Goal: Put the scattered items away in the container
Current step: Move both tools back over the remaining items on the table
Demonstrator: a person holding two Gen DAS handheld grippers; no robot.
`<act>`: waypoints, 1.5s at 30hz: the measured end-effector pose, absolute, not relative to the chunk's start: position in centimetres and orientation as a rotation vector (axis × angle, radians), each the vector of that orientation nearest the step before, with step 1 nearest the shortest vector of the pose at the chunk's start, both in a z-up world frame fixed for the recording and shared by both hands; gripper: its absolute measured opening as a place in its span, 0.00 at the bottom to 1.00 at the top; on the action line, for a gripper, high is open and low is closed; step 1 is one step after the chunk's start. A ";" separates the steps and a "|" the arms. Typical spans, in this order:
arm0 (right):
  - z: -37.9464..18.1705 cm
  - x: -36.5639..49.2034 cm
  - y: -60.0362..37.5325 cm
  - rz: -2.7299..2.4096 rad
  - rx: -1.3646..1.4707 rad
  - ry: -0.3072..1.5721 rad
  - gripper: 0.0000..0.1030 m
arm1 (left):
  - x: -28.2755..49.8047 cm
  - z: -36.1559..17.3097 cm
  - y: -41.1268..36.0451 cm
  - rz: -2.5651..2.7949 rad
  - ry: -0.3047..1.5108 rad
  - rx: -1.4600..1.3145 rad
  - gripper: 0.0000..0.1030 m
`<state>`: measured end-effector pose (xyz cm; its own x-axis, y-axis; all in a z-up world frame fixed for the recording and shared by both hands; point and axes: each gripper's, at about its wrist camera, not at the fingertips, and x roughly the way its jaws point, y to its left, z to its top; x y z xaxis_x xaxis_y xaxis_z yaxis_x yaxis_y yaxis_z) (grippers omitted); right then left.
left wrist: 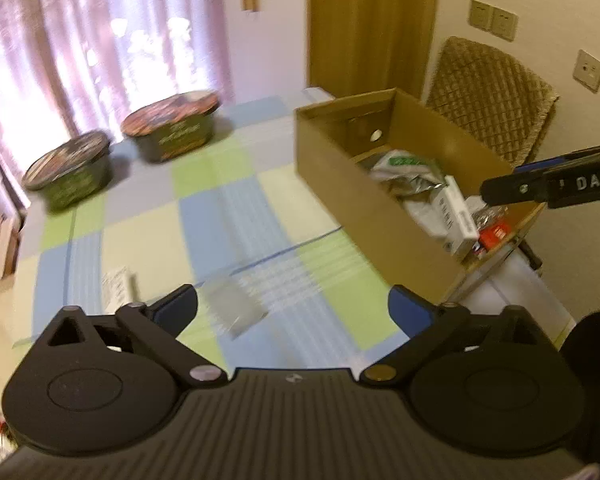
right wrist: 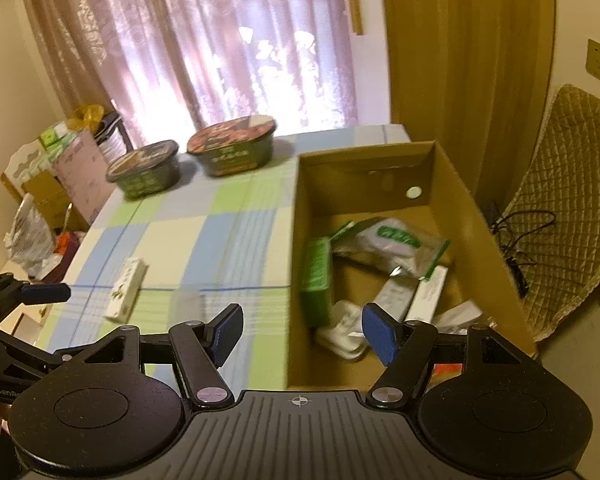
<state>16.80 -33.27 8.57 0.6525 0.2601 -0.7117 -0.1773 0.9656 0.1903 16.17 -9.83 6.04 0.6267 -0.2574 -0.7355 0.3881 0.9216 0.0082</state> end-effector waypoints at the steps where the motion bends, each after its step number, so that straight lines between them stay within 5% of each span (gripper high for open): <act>1: 8.6 16.5 -32.7 0.256 0.104 0.825 0.70 | 15.7 6.0 -9.1 -0.357 0.818 0.166 0.99; 3: 8.8 15.8 -31.6 0.273 0.096 0.827 0.71 | 14.7 6.1 -7.6 -0.328 0.819 0.149 0.99; 5: 9.0 15.1 -30.5 0.287 0.089 0.820 0.96 | 13.6 6.3 -6.4 -0.303 0.815 0.132 0.99; 6: 9.3 14.7 -29.9 0.293 0.081 0.808 0.97 | 13.2 6.3 -5.7 -0.283 0.814 0.122 0.99; 27: 8.3 13.3 -19.3 0.457 -0.021 0.878 0.97 | 8.9 5.8 4.5 -0.070 0.838 0.005 0.99; 45: -1.9 21.5 -16.3 0.455 -0.006 0.949 0.97 | 18.8 -1.1 5.9 -0.036 0.905 -0.020 0.99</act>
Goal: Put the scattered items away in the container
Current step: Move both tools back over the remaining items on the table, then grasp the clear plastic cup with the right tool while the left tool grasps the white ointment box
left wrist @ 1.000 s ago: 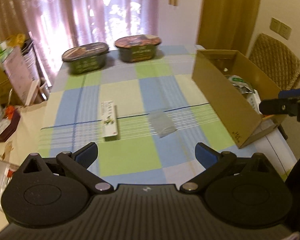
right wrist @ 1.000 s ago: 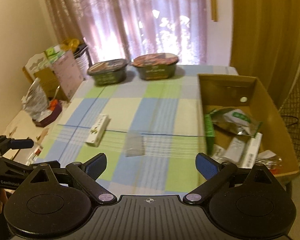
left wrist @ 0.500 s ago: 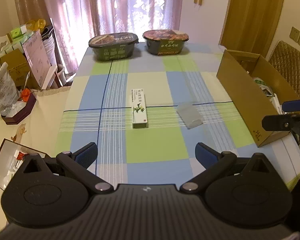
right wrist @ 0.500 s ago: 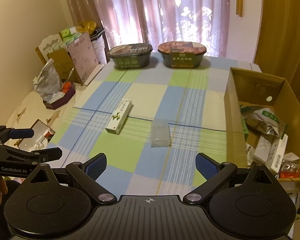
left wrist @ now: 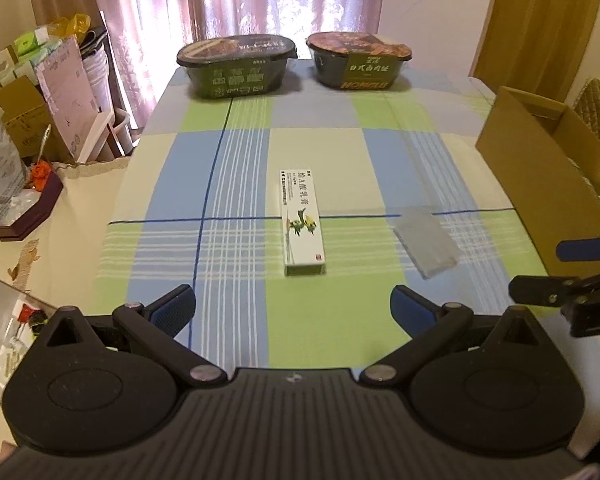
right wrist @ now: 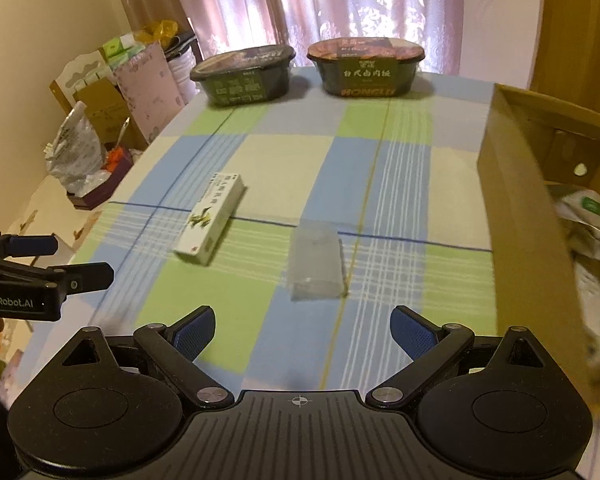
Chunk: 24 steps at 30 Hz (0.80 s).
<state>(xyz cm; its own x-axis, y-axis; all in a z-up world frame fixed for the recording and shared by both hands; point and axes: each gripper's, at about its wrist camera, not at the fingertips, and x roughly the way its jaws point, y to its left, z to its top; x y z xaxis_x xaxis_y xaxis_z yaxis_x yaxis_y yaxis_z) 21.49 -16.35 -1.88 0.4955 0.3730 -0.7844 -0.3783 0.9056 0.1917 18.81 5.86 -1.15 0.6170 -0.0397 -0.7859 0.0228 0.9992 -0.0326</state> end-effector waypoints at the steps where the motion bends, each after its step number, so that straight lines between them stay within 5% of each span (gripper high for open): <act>1: -2.6 22.2 -16.2 0.456 -0.009 0.948 0.97 | 19.7 -1.8 6.0 -0.036 0.910 -0.020 0.99; 3: -3.9 23.5 -15.8 0.453 -0.013 0.941 0.91 | 21.4 -2.9 6.0 -0.034 0.918 -0.017 0.99; 4: -4.6 24.2 -15.6 0.455 -0.013 0.945 0.79 | 22.2 -3.4 6.0 -0.036 0.922 -0.014 0.99; 12: -8.5 28.0 -14.5 0.472 -0.026 0.949 0.77 | 27.3 -6.7 5.7 -0.074 0.931 0.034 0.98; 14: -9.1 28.5 -14.1 0.485 -0.044 0.948 0.67 | 28.1 -7.2 5.7 -0.081 0.930 0.036 0.97; 21: -10.9 28.6 -12.6 0.507 -0.142 0.935 0.66 | 30.0 -8.5 5.8 -0.096 0.927 0.050 0.92; 24: -11.1 28.3 -12.5 0.503 -0.162 0.929 0.55 | 30.5 -8.9 5.7 -0.098 0.922 0.045 0.91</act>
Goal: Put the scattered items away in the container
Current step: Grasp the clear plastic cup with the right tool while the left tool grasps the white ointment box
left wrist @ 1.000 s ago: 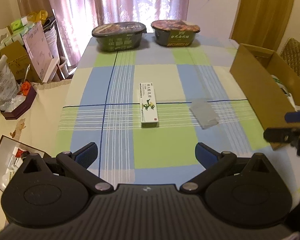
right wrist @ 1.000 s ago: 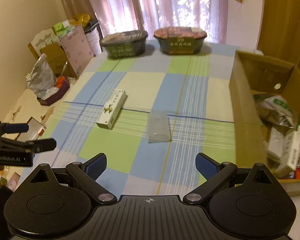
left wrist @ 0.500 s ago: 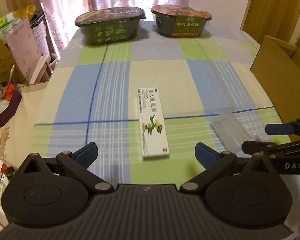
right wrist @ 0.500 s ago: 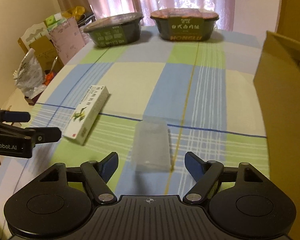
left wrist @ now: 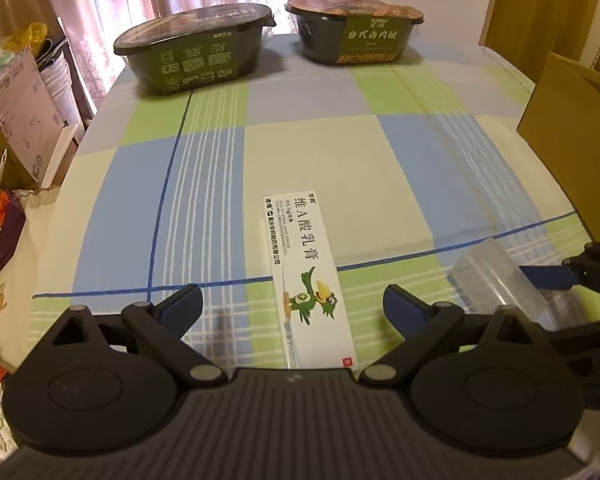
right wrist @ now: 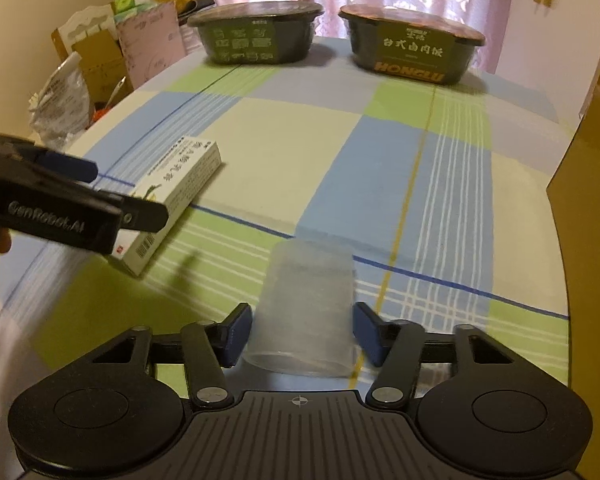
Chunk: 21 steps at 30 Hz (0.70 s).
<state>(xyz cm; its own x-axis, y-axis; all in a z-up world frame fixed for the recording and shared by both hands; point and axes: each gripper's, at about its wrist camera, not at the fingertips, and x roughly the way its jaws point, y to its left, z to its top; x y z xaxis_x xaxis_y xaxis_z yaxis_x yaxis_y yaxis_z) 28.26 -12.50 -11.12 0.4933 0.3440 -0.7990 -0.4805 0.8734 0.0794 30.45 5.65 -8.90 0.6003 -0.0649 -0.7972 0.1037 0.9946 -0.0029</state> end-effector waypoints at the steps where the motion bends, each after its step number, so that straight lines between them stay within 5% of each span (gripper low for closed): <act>1: -11.2 28.2 -12.5 0.500 -0.158 0.930 0.54 | 30.5 -9.0 5.6 -0.099 0.921 0.044 0.90; 5: -11.1 28.0 -12.8 0.478 -0.149 0.930 0.54 | 31.0 -9.3 5.3 -0.111 0.922 0.050 0.87; 10: -10.5 27.4 -13.6 0.452 -0.125 0.923 0.54 | 31.5 -9.7 5.0 -0.121 0.922 0.062 0.72; 15: -10.2 26.6 -14.3 0.440 -0.111 0.924 0.54 | 31.8 -10.5 5.0 -0.117 0.929 0.067 0.70; 17: -10.1 26.4 -14.5 0.435 -0.106 0.926 0.54 | 31.6 -10.6 5.1 -0.114 0.929 0.064 0.58; 19: -10.1 26.2 -14.7 0.428 -0.099 0.928 0.54 | 31.5 -10.6 5.2 -0.120 0.940 0.067 0.34; 21: -10.1 26.0 -15.0 0.420 -0.092 0.931 0.54 | 31.3 -10.5 5.2 -0.120 0.955 0.075 0.32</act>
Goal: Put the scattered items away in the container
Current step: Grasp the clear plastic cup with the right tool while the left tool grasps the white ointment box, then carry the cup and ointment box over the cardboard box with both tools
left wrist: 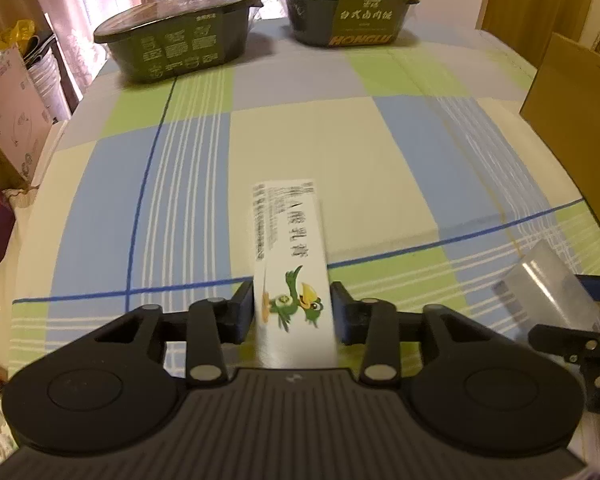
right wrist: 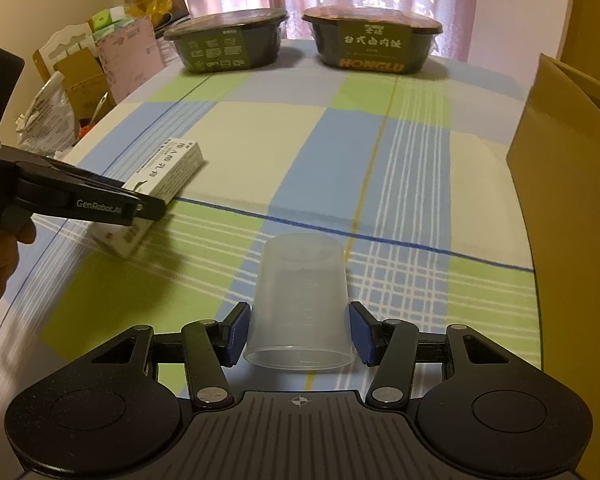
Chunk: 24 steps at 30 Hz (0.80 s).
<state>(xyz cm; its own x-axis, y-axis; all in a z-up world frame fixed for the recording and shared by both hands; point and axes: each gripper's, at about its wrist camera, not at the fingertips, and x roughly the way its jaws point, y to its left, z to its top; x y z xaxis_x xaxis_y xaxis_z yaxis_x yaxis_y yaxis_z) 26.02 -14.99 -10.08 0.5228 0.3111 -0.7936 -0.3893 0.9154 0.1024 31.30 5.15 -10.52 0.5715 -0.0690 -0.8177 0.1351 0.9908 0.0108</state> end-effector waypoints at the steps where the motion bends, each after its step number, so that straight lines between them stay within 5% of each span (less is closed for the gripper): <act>1: -10.0 25.9 -15.1 0.417 -0.088 0.931 0.54 | 31.1 -10.4 5.2 -0.129 0.962 0.072 0.32; 24: -1.7 19.5 -19.5 0.384 -0.070 0.847 0.54 | 21.2 -1.8 0.1 -0.249 0.931 0.061 0.32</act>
